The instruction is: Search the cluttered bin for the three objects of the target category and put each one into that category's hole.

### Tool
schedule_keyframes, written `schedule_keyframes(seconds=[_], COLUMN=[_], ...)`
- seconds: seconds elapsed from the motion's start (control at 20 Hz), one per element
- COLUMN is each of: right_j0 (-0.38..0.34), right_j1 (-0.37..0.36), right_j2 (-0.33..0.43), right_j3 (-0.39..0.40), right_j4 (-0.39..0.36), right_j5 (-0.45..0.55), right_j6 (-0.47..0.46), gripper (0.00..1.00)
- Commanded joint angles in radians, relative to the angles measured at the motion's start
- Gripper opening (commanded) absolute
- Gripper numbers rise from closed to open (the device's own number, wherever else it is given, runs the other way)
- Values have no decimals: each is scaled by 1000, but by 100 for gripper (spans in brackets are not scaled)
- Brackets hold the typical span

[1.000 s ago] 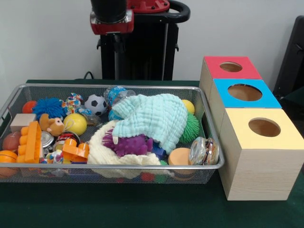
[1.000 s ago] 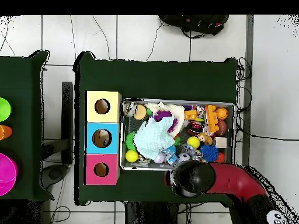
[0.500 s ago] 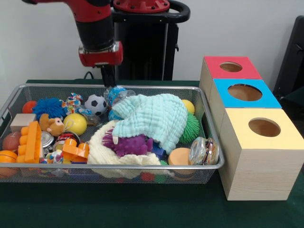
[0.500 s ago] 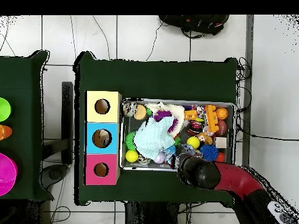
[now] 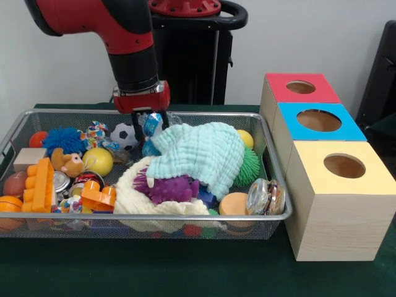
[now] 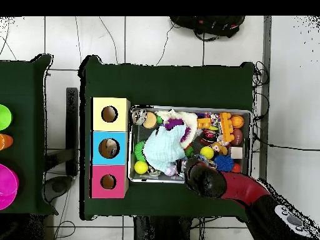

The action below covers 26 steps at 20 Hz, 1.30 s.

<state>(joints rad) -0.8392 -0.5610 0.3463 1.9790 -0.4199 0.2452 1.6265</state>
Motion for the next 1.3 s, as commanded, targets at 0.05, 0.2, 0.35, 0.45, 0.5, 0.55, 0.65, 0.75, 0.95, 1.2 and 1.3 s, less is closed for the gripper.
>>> schedule_keyframes(seconds=[0.05,0.2,0.35,0.45,0.5,0.55,0.65,0.75,0.95,1.2,1.3], right_j0=[5,-2,-20,-34,-41,-49,-65,-78,-64,38,38], right_j1=[37,39,61,80,89,97,116,138,-79,-274,-313], right_j2=[-3,3,16,25,29,32,40,42,44,-28,-20], right_j3=[-89,-86,-88,-91,-91,-89,-89,-87,96,137,147], right_j4=[-11,-6,-10,-18,-22,-27,-33,-31,18,101,130], right_j5=[0,1,1,3,1,-2,-2,11,81,276,325], right_j6=[71,72,58,41,36,30,19,12,65,85,77], gripper=[100,100,100,100,100,100,100,100,100,100,100])
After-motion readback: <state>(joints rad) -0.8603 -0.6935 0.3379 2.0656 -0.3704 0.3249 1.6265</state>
